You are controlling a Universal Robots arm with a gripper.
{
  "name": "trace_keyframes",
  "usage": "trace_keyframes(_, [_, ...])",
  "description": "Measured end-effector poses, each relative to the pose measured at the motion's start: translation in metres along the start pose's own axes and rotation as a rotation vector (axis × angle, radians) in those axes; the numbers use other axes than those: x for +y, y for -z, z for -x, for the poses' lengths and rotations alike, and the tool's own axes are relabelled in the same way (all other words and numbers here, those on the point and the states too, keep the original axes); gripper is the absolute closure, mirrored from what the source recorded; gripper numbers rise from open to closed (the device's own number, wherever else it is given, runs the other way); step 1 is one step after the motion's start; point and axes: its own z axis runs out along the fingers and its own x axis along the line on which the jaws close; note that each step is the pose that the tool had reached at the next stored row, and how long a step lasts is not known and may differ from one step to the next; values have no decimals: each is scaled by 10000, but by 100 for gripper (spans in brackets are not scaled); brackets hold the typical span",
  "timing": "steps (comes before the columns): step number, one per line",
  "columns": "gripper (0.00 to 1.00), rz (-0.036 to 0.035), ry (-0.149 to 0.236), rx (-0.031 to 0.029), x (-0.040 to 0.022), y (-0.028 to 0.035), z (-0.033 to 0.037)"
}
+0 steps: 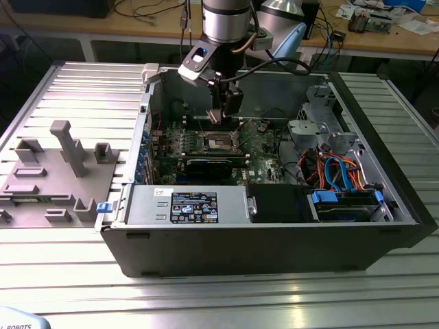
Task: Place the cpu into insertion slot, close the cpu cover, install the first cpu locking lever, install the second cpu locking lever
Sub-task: 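Place the cpu into insertion slot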
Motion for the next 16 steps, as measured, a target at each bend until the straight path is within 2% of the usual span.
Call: trace_keyframes(16, [45, -3, -193, -7, 0, -4, 0])
